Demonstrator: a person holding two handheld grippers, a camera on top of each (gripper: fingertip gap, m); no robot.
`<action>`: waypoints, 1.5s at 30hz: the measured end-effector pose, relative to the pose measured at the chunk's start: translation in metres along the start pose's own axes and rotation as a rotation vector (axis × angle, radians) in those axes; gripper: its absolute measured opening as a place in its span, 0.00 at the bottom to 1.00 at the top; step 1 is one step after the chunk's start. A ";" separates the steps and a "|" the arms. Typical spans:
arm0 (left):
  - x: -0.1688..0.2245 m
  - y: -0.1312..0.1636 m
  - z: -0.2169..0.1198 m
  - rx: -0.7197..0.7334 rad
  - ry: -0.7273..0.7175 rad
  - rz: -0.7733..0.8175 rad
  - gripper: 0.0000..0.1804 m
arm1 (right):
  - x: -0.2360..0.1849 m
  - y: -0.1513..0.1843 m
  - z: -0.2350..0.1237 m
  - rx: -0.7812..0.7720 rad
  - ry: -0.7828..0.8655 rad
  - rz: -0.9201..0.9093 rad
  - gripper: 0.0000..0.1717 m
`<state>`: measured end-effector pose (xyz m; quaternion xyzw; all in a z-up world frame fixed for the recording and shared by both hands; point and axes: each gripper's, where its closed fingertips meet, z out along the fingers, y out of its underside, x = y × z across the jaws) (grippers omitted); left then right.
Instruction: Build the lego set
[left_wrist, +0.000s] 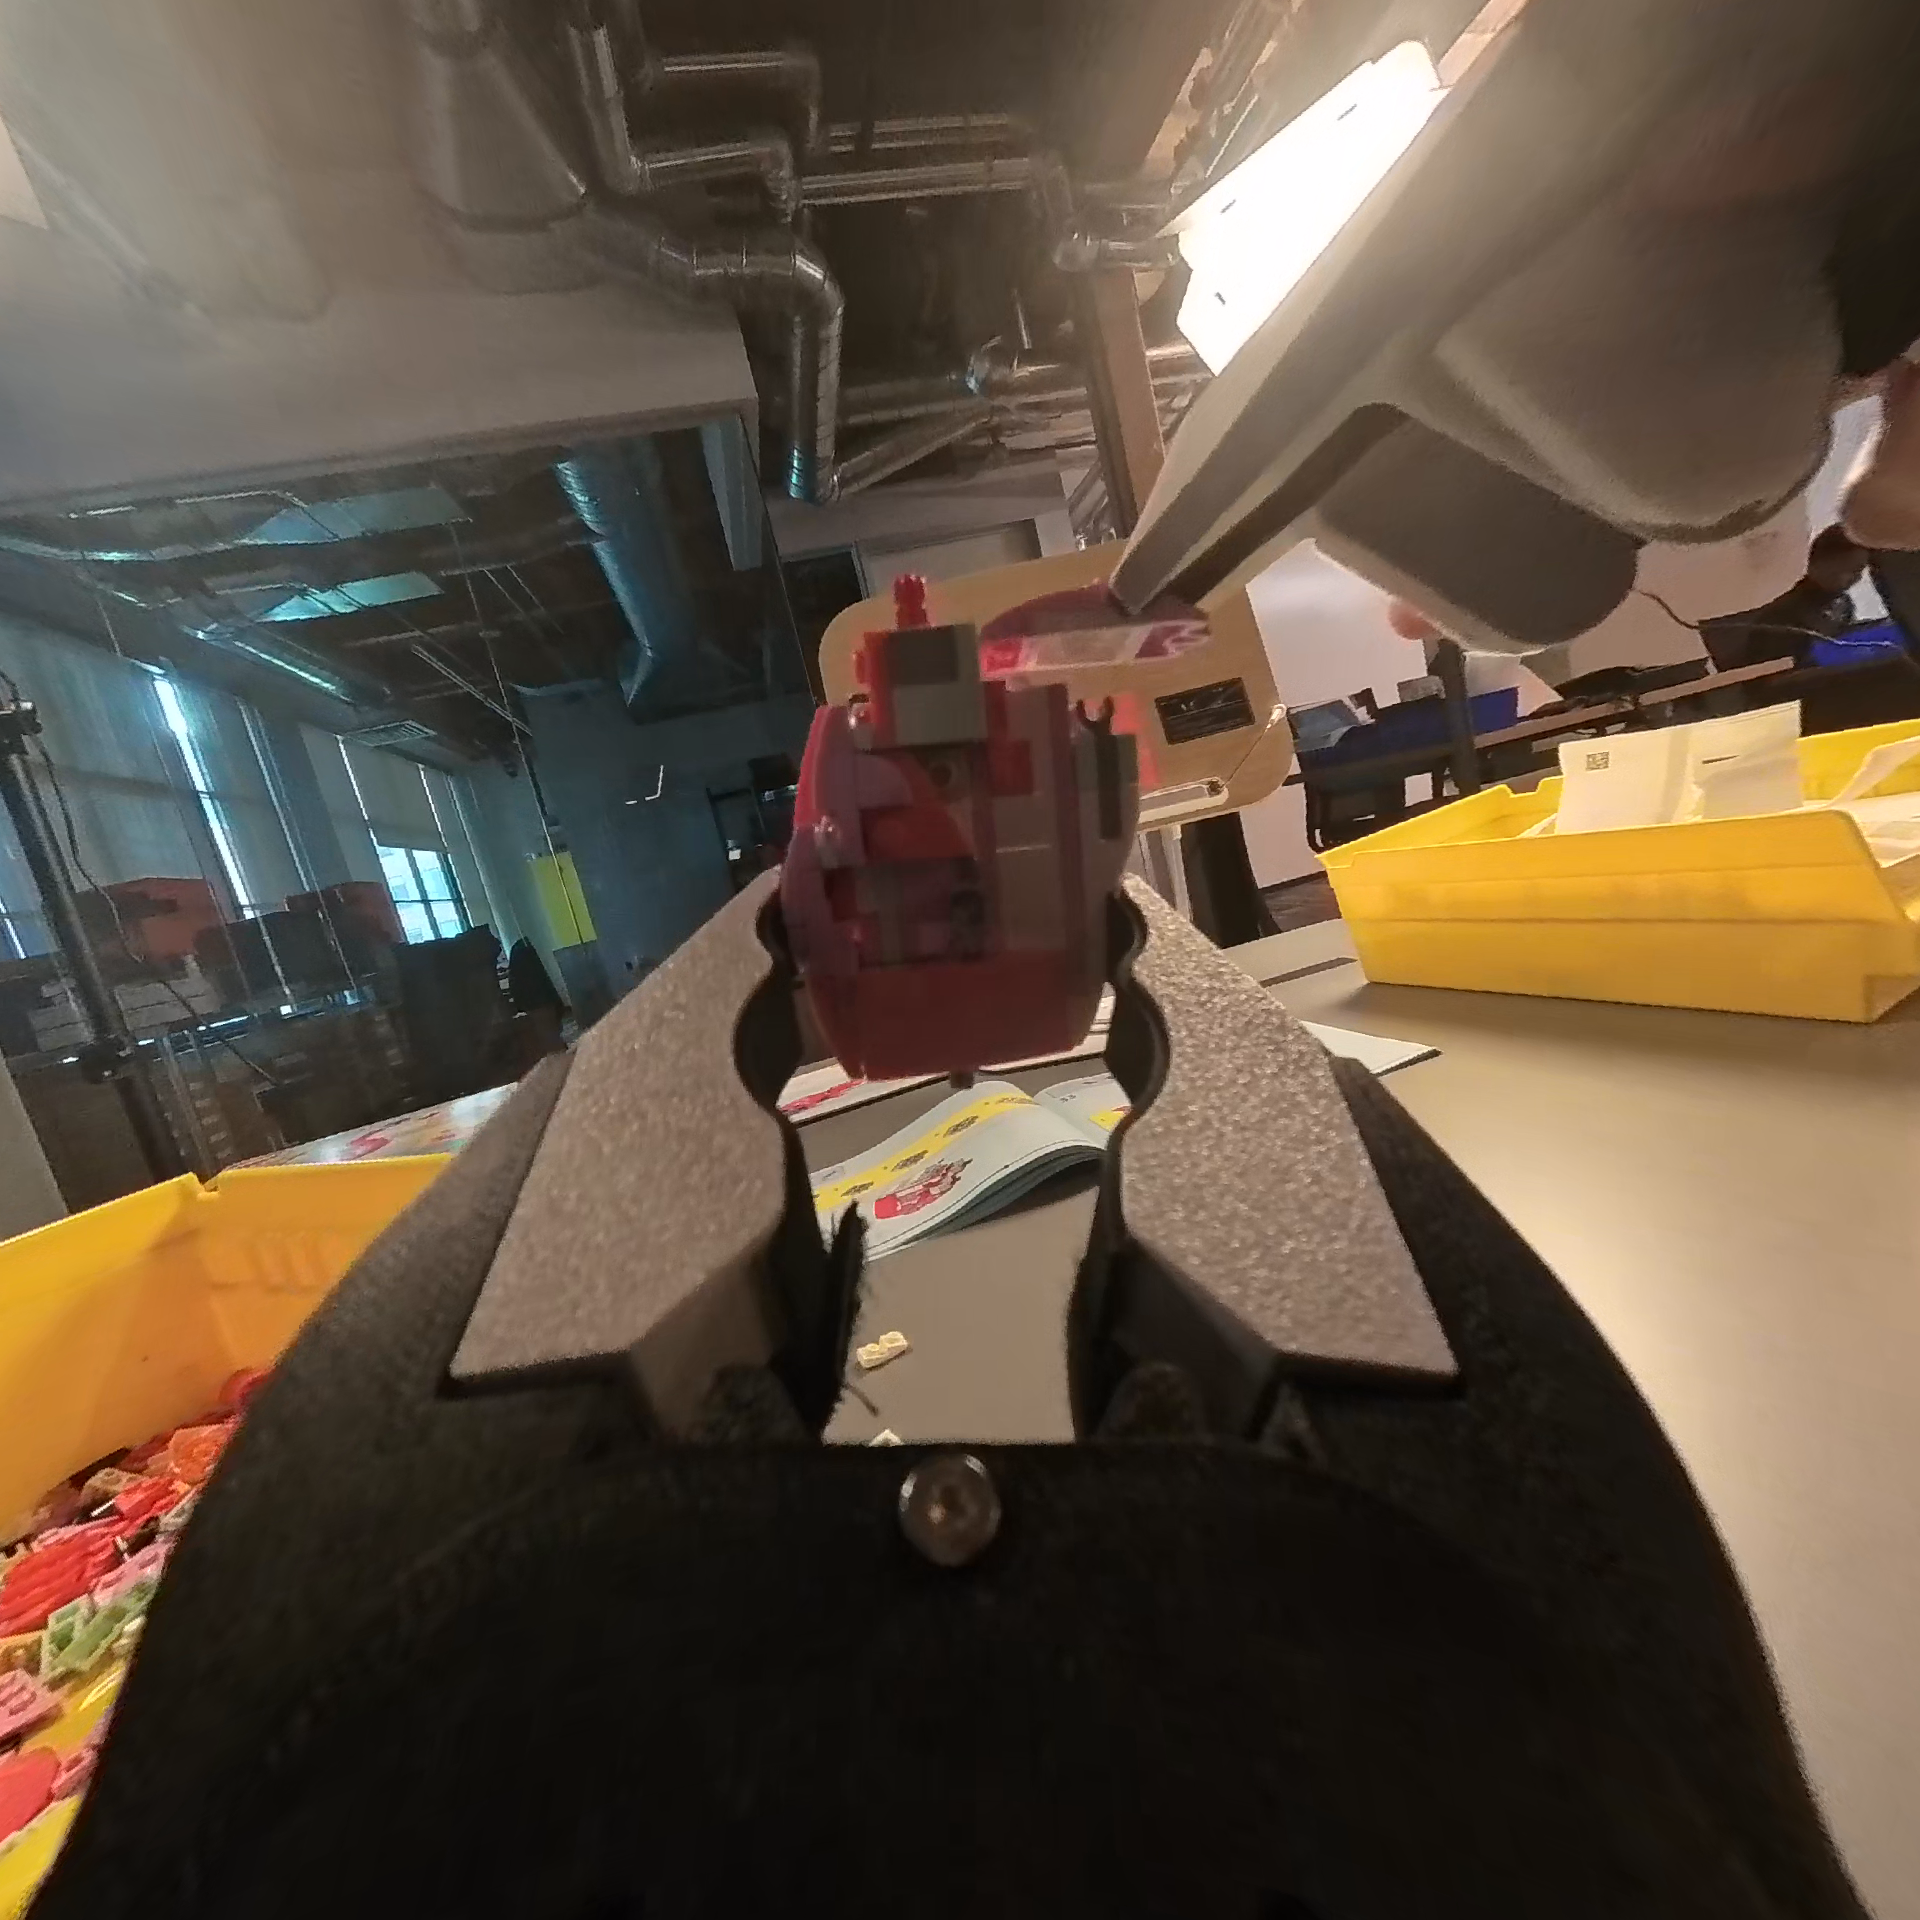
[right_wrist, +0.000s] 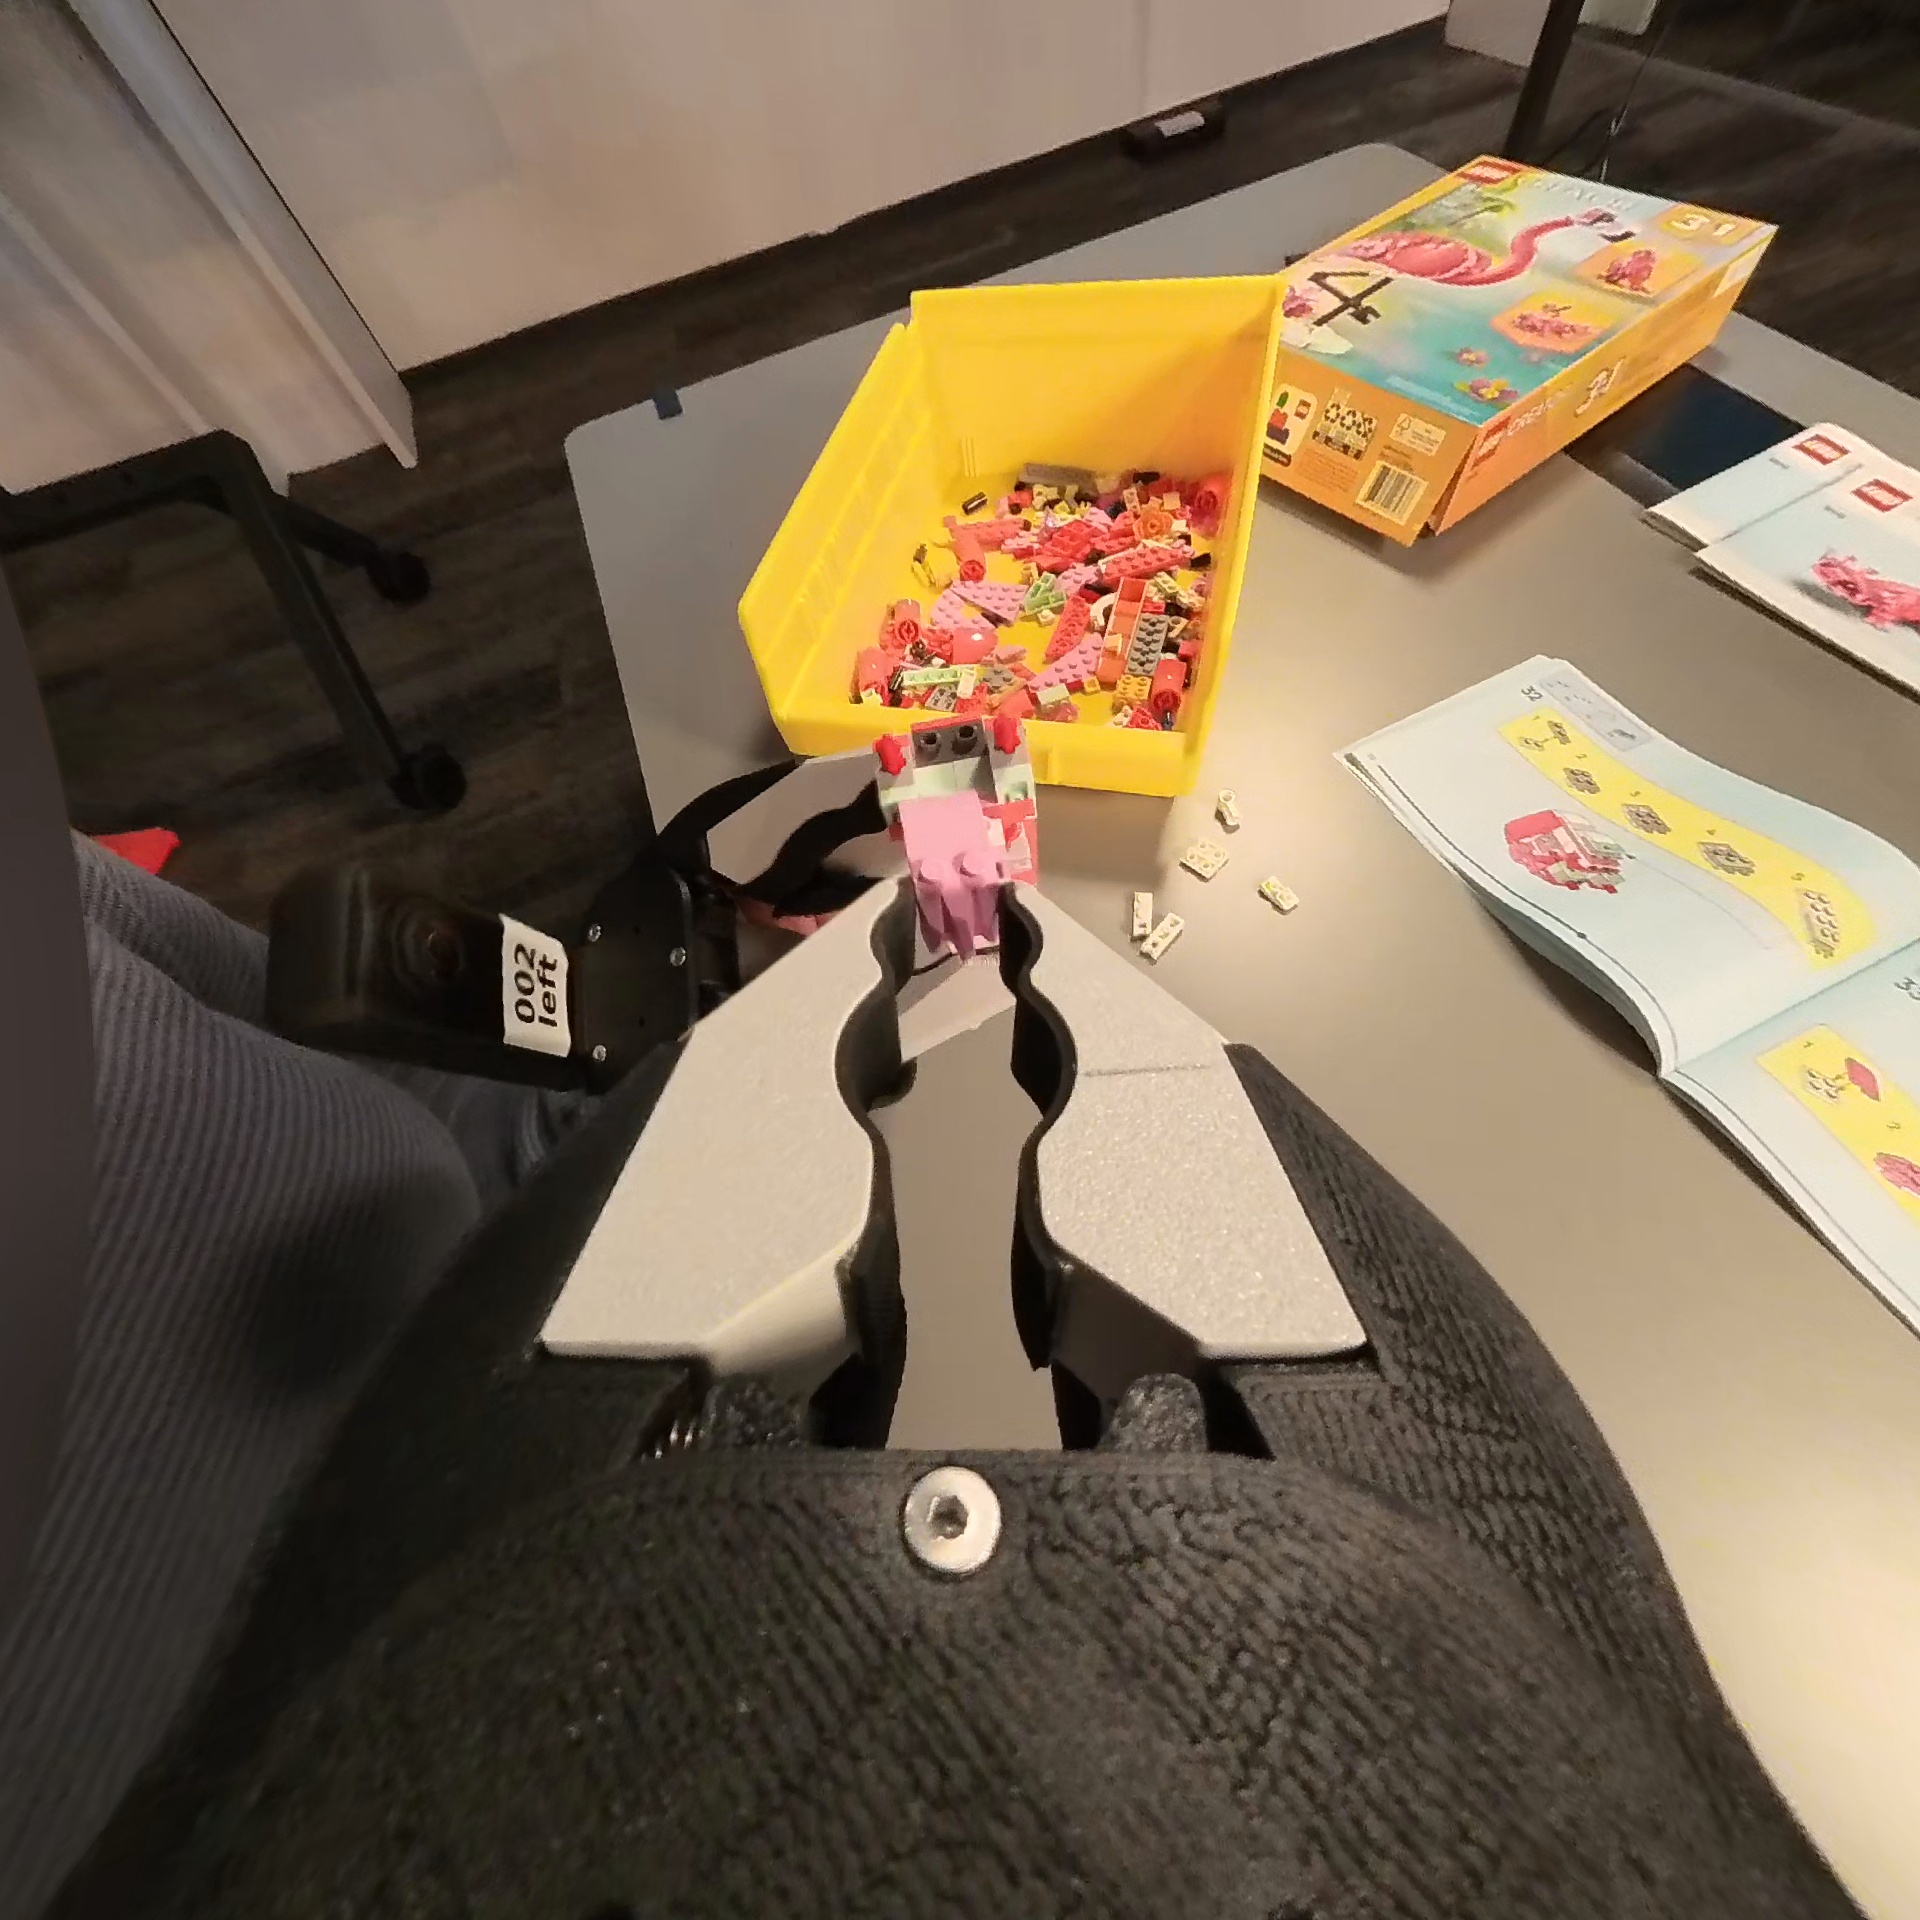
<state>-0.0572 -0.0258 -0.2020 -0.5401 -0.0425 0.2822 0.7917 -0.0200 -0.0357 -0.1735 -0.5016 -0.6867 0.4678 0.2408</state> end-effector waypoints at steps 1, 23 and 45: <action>0.000 0.000 0.000 0.000 0.002 0.000 0.31 | 0.001 0.001 0.000 -0.003 0.008 -0.006 0.08; -0.003 -0.003 0.000 0.020 0.001 -0.036 0.31 | 0.001 -0.006 0.002 0.002 0.090 -0.062 0.08; -0.001 -0.003 0.000 0.021 0.003 -0.015 0.31 | 0.001 -0.012 -0.002 0.026 0.086 -0.064 0.08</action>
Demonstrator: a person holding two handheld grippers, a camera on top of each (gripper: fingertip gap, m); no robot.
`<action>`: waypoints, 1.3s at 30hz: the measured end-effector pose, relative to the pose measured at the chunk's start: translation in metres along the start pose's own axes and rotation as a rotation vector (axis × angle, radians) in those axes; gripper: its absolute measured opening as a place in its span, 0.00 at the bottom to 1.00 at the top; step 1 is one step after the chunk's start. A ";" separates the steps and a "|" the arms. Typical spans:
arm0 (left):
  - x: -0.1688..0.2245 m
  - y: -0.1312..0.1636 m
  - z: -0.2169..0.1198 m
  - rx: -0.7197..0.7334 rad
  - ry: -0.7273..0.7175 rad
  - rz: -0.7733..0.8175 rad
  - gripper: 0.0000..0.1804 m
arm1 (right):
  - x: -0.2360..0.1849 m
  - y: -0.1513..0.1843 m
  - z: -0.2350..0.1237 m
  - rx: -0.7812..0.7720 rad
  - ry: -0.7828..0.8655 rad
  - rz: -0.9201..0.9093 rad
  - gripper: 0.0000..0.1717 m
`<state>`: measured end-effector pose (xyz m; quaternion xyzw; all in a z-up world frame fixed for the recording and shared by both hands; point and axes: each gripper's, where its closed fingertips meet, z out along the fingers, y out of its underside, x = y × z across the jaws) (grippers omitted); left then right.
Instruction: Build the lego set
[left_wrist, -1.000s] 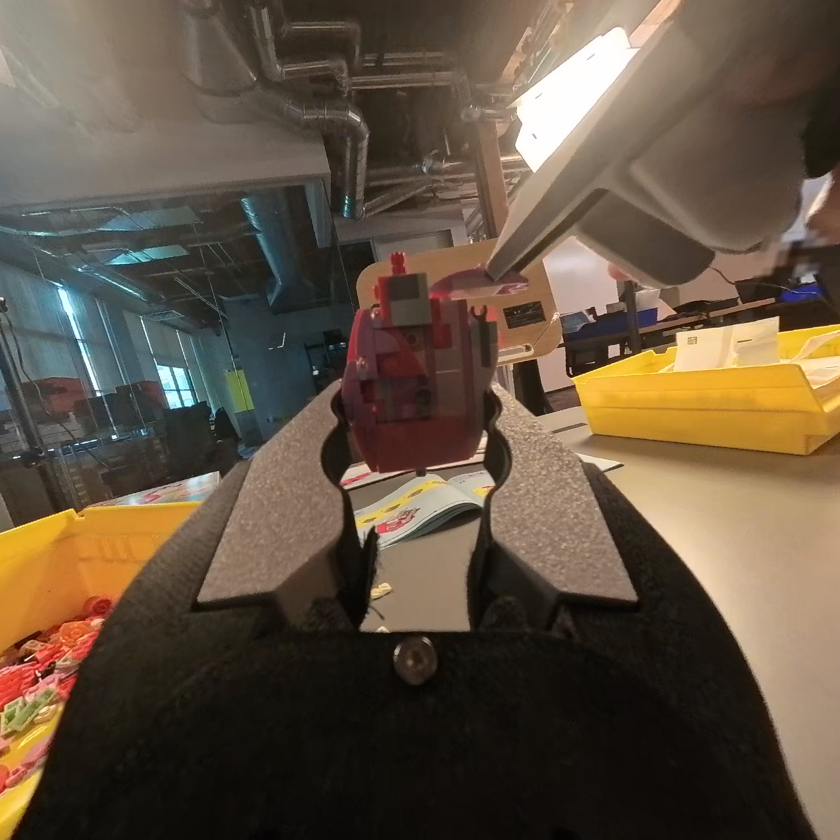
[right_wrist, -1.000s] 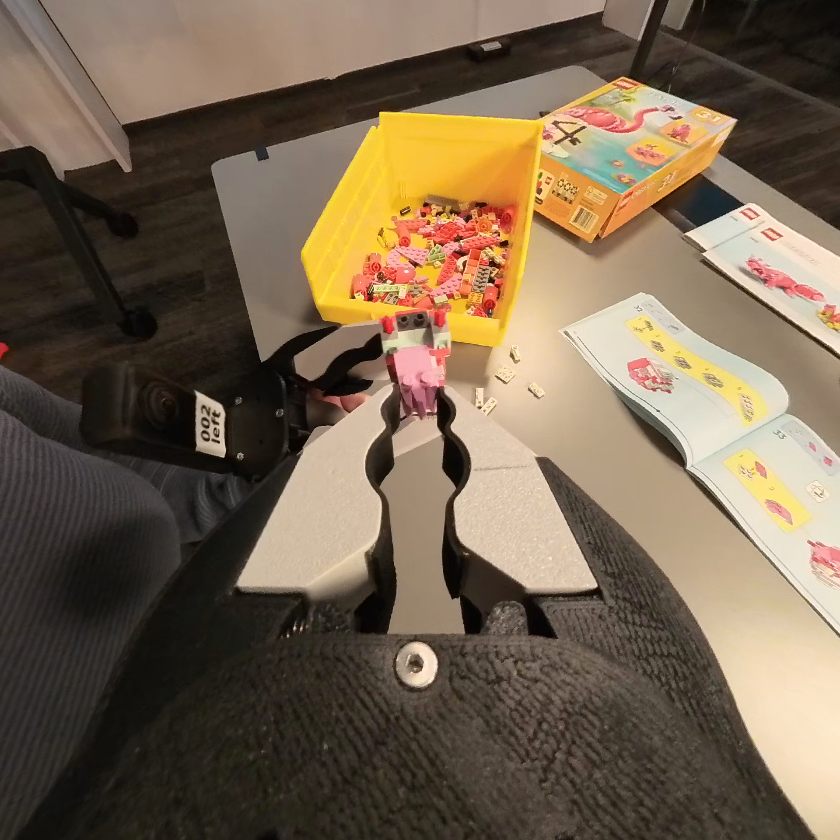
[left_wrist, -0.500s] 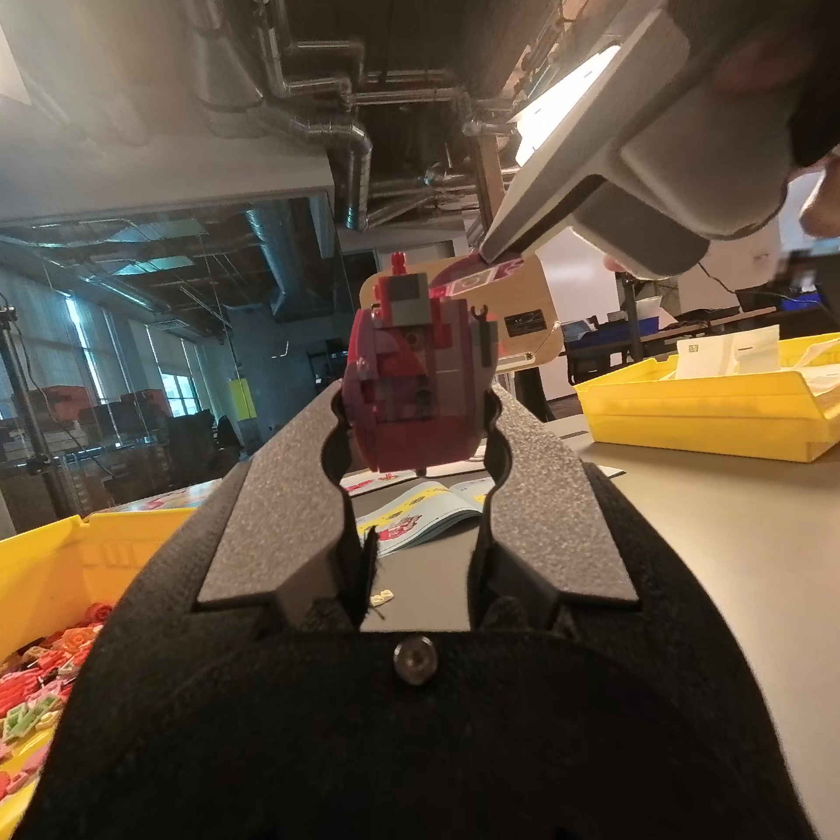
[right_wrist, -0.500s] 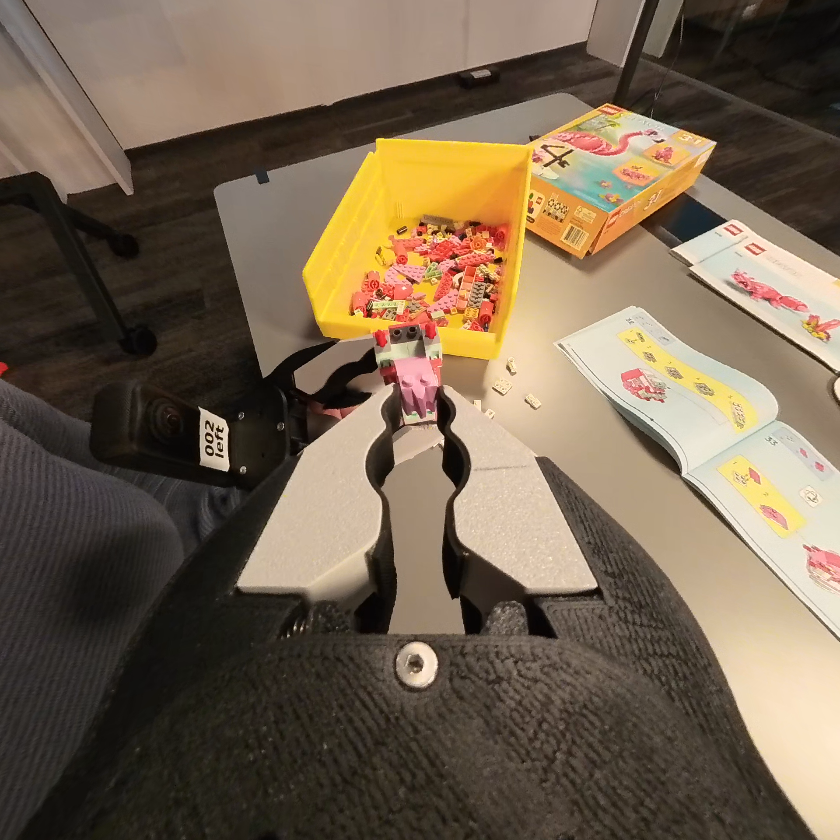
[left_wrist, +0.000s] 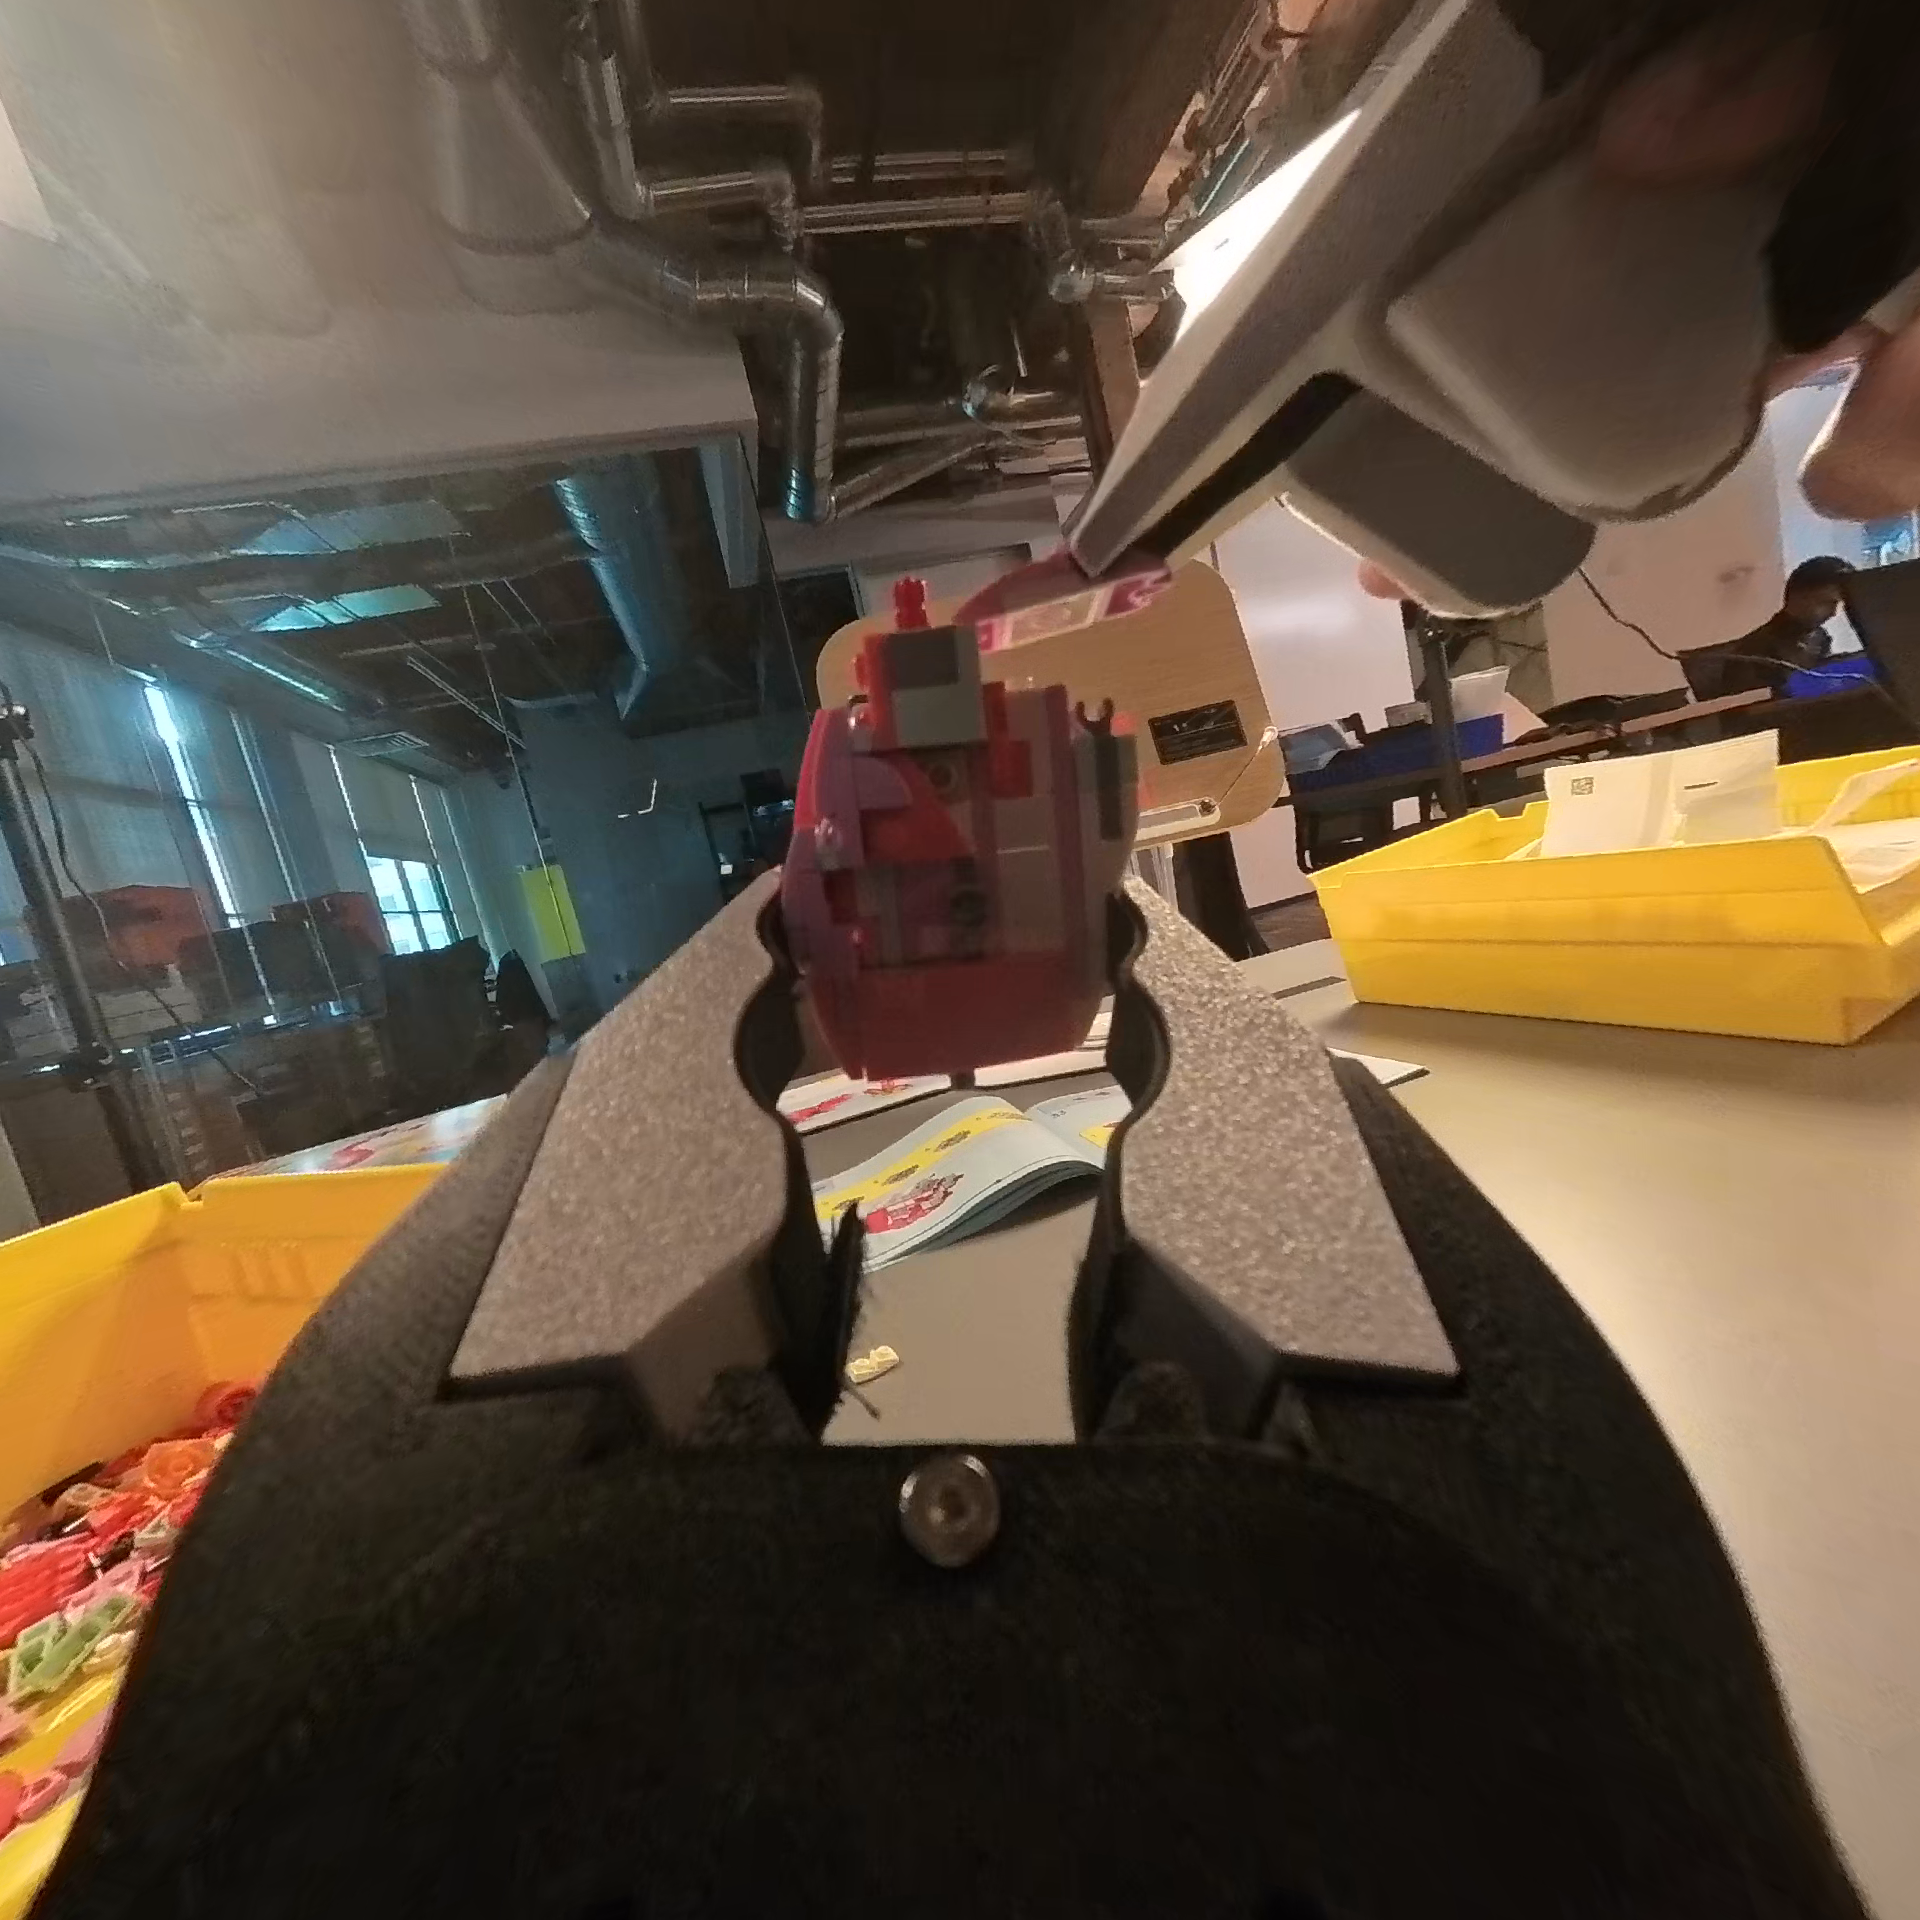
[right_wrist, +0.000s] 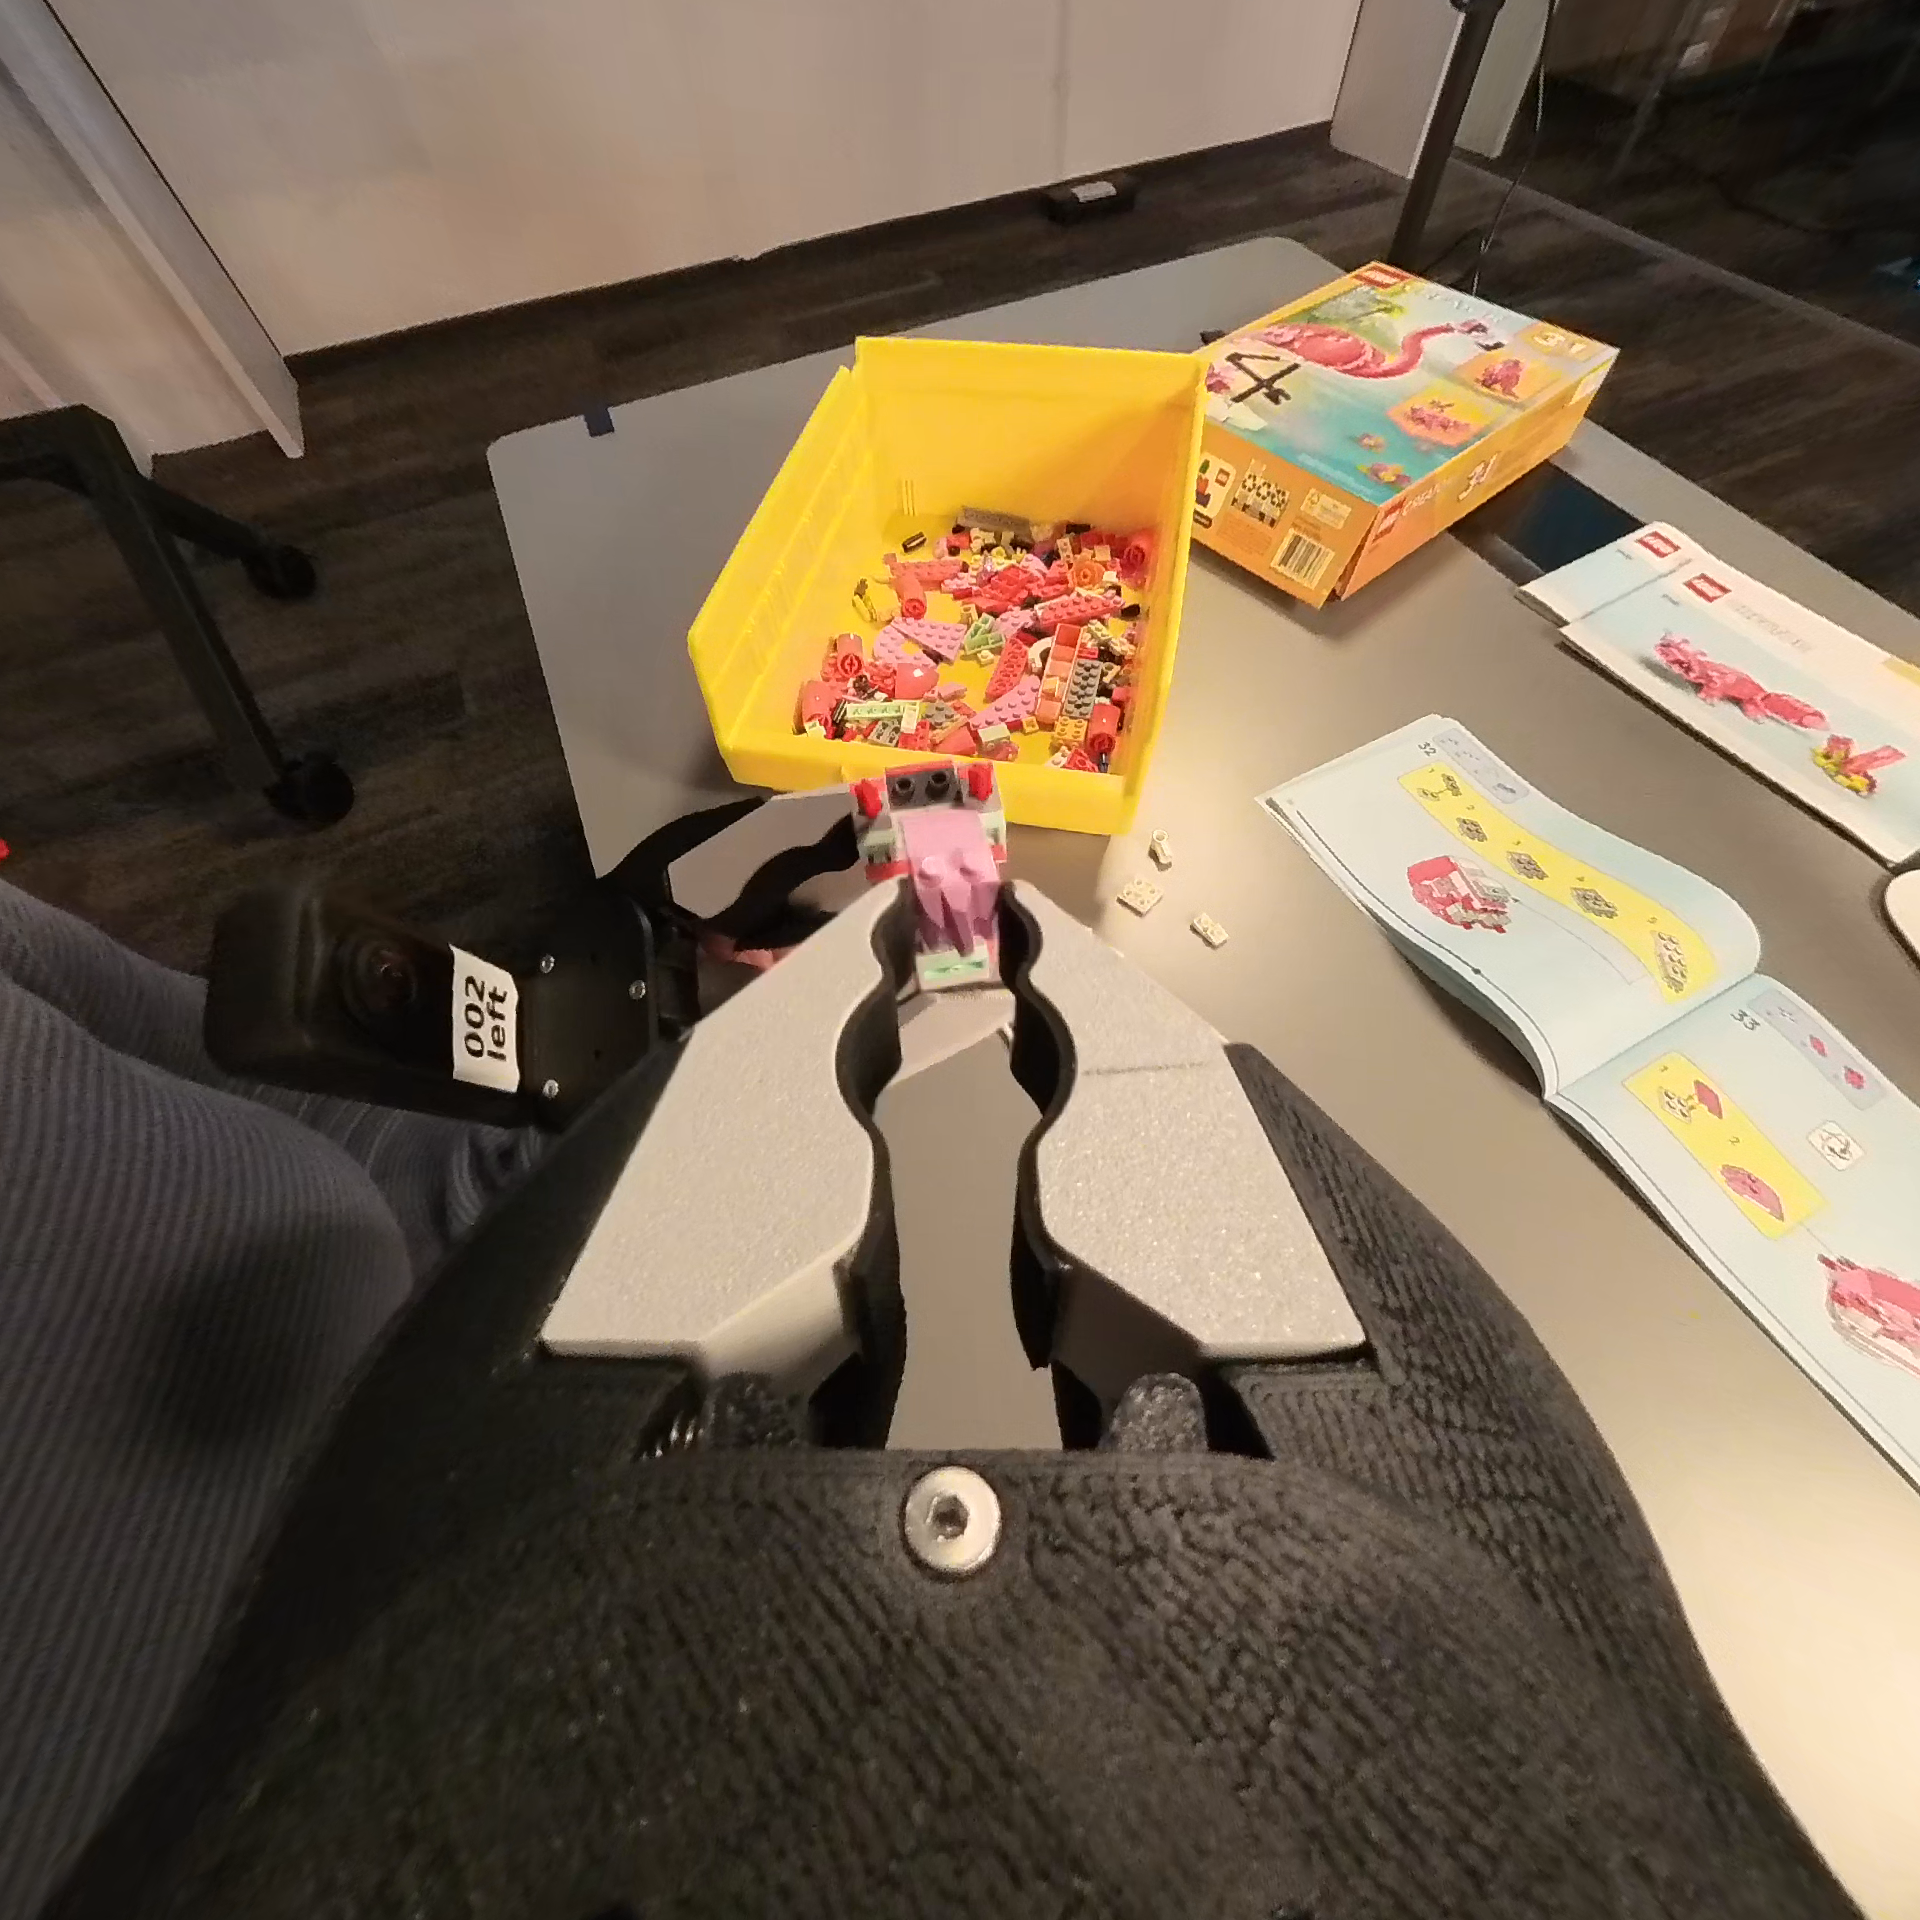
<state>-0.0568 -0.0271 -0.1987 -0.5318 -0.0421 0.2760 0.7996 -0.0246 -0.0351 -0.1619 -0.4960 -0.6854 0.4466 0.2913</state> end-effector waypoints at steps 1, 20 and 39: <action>0.000 0.000 0.000 -0.001 -0.001 0.000 0.31 | 0.000 0.001 0.000 -0.008 0.002 -0.004 0.08; 0.002 0.000 0.000 -0.002 0.000 0.004 0.32 | -0.001 0.013 0.001 -0.105 -0.002 -0.023 0.08; -0.005 0.006 0.000 -0.023 0.010 -0.162 0.32 | -0.001 0.006 0.016 -0.074 0.060 0.034 0.08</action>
